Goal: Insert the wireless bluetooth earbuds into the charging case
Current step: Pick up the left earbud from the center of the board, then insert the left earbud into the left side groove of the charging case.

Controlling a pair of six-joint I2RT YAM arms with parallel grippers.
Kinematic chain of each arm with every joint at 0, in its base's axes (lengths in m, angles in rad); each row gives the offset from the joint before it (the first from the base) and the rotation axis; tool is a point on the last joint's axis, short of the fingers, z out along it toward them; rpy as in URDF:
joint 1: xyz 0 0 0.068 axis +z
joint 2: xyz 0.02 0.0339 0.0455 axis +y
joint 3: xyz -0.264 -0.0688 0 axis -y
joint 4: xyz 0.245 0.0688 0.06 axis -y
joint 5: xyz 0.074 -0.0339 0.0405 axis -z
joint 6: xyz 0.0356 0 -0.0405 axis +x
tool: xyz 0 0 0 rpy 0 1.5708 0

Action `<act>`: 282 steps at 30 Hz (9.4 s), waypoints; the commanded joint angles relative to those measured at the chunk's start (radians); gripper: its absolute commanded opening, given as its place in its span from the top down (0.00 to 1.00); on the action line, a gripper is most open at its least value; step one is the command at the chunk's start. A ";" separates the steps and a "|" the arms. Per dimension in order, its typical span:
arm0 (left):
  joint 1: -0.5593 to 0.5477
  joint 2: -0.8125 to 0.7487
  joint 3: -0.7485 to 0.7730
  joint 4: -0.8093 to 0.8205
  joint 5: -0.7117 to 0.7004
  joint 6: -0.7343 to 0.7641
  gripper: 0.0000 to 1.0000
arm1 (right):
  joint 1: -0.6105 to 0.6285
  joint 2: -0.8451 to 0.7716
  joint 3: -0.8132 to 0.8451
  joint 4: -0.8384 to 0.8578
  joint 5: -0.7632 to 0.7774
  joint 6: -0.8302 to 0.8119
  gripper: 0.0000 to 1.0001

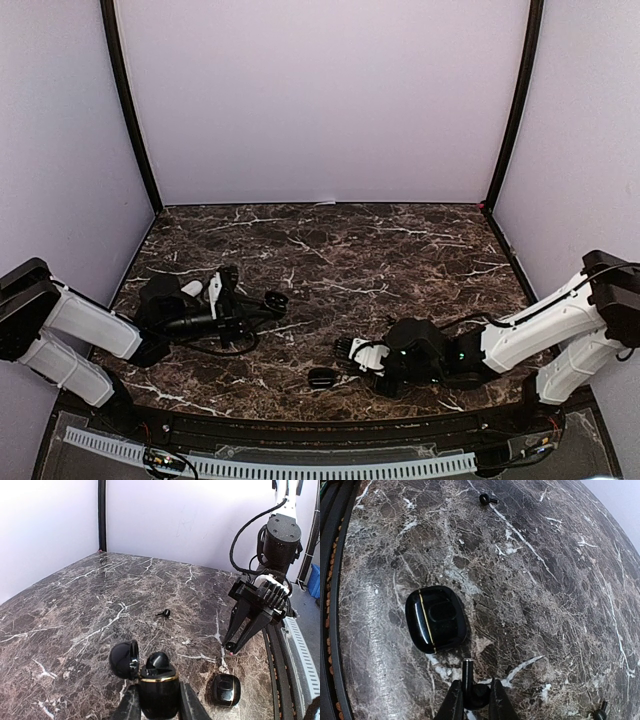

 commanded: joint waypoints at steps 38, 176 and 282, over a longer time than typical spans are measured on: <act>0.008 -0.023 -0.011 0.043 0.033 -0.003 0.86 | -0.100 0.013 -0.293 0.704 -0.024 0.241 0.46; -0.124 0.010 -0.081 0.190 0.034 0.305 0.90 | 0.042 -0.072 0.266 -0.090 -0.208 0.661 1.00; -0.217 -0.016 -0.139 0.233 -0.089 0.529 0.95 | 0.102 0.172 0.621 -0.338 -0.025 0.693 1.00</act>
